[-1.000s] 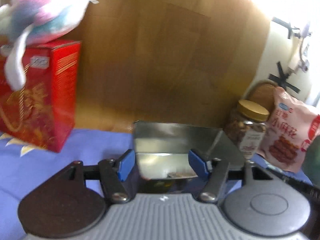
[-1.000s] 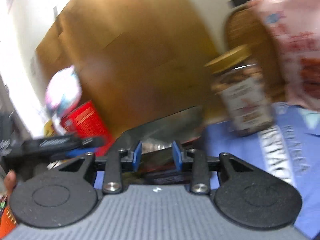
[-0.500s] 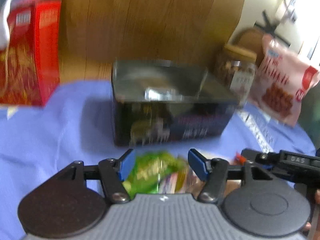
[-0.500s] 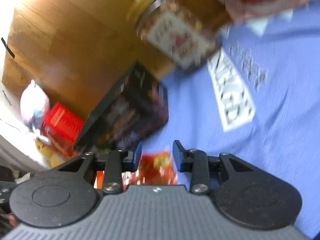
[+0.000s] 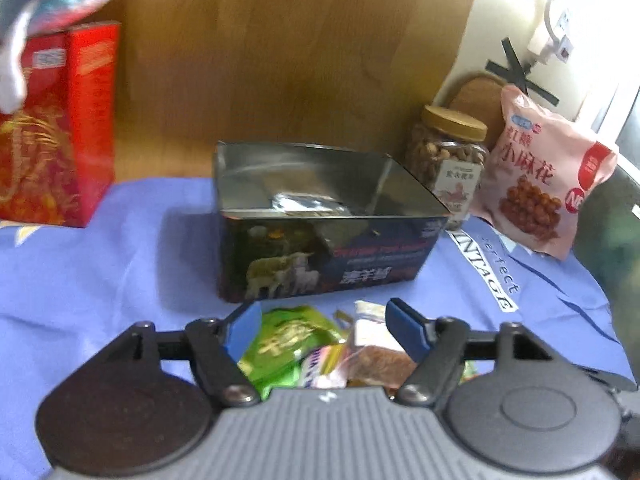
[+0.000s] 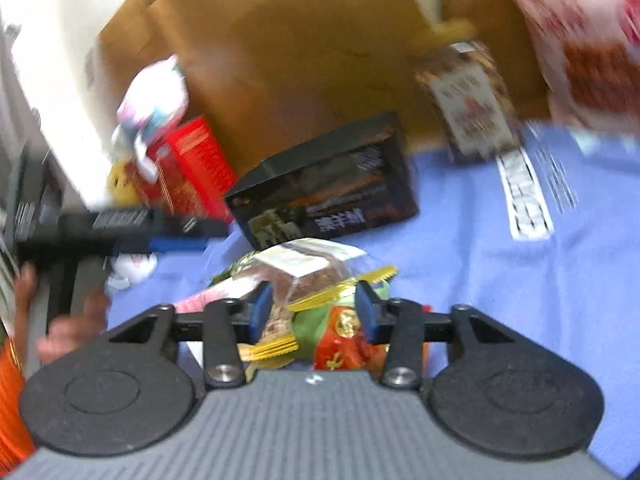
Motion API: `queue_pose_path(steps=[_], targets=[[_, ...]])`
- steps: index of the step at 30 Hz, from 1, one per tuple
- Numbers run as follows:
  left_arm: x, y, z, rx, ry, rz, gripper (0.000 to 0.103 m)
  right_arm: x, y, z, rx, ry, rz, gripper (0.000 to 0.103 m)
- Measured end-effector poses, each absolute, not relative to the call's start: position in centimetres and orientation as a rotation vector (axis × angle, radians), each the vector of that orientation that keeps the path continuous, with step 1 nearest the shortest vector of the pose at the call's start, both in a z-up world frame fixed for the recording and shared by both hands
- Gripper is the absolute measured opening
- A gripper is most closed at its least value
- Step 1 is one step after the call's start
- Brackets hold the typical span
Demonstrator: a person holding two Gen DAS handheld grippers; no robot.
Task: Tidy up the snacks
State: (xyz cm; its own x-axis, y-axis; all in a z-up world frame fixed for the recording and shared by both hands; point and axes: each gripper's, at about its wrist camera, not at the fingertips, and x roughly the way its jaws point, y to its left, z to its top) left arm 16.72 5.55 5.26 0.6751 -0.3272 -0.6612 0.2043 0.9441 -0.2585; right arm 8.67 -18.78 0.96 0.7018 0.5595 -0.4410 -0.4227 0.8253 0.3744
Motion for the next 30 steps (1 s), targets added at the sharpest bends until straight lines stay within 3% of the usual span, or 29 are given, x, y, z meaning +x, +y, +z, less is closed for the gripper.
queue_pose_path(steps=[7, 10, 19, 30], targets=[[18.7, 2.1, 3.0, -0.072, 0.82, -0.356, 0.066, 11.3, -17.2, -0.4, 0.182, 0.604, 0.513, 0.051], [18.5, 1.0, 2.9, -0.053, 0.821, -0.436, 0.04, 12.3, -16.9, -0.7, 0.183, 0.608, 0.508, 0.052], [17.2, 1.1, 4.4, -0.119, 0.798, -0.474, 0.04, 10.3, -16.0, 0.6, 0.131, 0.522, 0.483, 0.031], [19.8, 4.0, 11.3, -0.172, 0.588, -0.399, 0.041, 13.5, -13.7, 6.3, 0.085, 0.27, 0.512, 0.03]])
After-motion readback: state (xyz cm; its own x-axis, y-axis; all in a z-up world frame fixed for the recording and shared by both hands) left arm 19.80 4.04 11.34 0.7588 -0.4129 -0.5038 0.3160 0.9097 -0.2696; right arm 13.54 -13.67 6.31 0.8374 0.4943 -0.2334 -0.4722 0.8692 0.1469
